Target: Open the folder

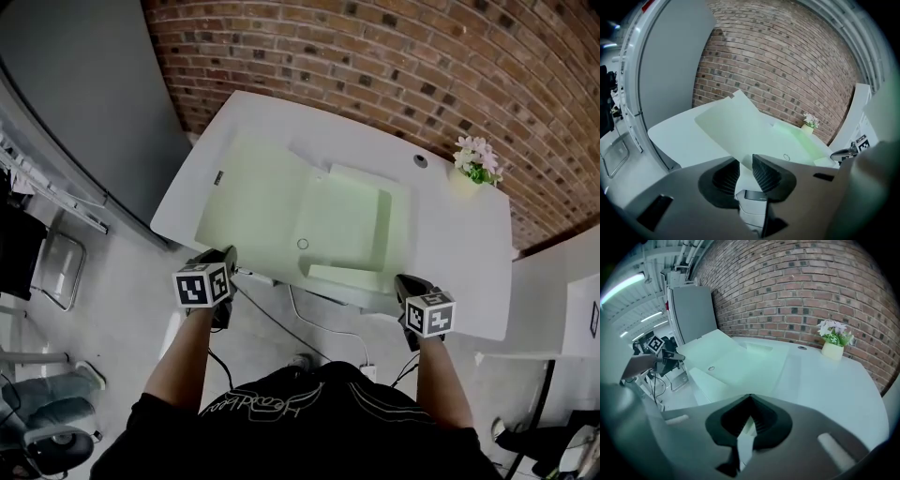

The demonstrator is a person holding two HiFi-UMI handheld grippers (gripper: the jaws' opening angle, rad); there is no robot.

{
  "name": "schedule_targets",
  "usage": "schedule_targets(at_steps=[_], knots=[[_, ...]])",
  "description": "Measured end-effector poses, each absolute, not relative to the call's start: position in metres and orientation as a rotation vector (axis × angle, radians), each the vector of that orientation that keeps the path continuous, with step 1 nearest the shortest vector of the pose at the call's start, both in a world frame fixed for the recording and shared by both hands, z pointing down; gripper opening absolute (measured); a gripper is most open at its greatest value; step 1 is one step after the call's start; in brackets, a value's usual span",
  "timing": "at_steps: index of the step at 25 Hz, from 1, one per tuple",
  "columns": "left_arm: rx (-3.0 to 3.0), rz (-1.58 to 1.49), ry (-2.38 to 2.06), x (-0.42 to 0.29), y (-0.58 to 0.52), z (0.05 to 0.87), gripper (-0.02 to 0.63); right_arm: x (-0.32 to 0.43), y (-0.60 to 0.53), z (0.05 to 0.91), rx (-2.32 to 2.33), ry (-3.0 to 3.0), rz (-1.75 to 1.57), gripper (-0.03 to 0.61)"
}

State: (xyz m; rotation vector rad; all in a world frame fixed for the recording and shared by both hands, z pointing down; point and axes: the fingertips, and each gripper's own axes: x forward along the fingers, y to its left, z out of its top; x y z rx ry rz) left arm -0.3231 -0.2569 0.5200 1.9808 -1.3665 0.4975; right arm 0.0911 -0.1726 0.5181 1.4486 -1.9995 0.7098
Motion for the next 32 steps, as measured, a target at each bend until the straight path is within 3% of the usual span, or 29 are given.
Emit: schedule_targets(at_steps=[13, 32], knots=[[1.892, 0.442, -1.310, -0.335, -0.263, 0.535, 0.091, 0.087, -0.174, 0.516, 1.465, -2.030, 0.721, 0.002], [2.085, 0.360, -1.304, -0.306, -0.254, 0.465, 0.129, 0.086, -0.171, 0.472, 1.591, -2.208, 0.714, 0.002]])
